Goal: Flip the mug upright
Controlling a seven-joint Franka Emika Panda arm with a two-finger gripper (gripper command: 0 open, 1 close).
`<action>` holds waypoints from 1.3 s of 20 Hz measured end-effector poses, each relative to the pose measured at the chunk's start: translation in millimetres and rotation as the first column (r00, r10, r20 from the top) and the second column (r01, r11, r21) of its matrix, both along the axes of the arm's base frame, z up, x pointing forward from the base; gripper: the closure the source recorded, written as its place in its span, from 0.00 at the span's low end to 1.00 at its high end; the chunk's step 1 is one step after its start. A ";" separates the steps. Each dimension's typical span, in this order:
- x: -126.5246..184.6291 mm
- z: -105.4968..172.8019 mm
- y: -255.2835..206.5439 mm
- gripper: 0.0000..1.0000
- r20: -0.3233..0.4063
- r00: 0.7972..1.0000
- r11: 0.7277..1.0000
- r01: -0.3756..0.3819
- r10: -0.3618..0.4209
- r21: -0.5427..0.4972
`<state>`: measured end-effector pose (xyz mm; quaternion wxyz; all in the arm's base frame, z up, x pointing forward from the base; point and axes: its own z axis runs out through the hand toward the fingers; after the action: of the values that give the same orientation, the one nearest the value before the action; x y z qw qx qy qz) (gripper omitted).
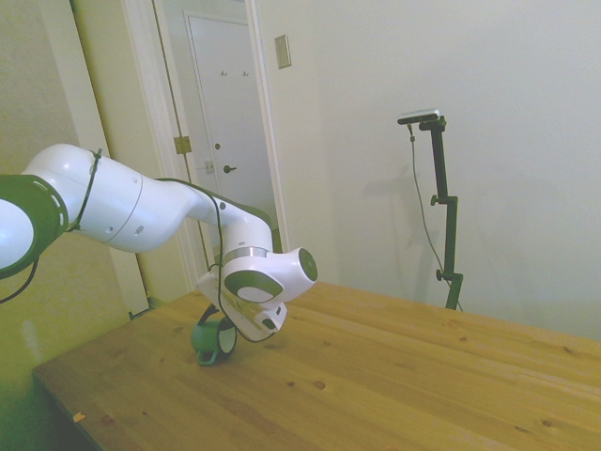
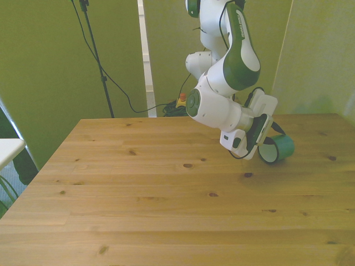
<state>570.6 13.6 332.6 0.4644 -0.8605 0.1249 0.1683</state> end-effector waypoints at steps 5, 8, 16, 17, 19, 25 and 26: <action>0.8 2.2 1.1 1.00 0.002 1.000 1.000 -0.006 0.006 0.004; 1.5 4.7 5.0 1.00 0.008 1.000 1.000 -0.012 0.012 0.002; -5.3 66.1 6.6 1.00 0.178 0.984 0.989 0.030 -0.005 -0.141; -8.6 73.0 4.2 1.00 0.203 0.979 0.983 0.045 -0.007 -0.180; -15.3 83.3 -2.2 1.00 0.251 0.968 0.961 0.089 -0.021 -0.263; -32.5 94.6 -17.3 1.00 0.364 0.930 0.837 0.246 -0.060 -0.489; -34.2 95.4 -18.9 1.00 0.374 0.925 0.808 0.270 -0.067 -0.523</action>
<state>536.3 -5.3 428.0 0.2160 -0.9600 0.1646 -0.0688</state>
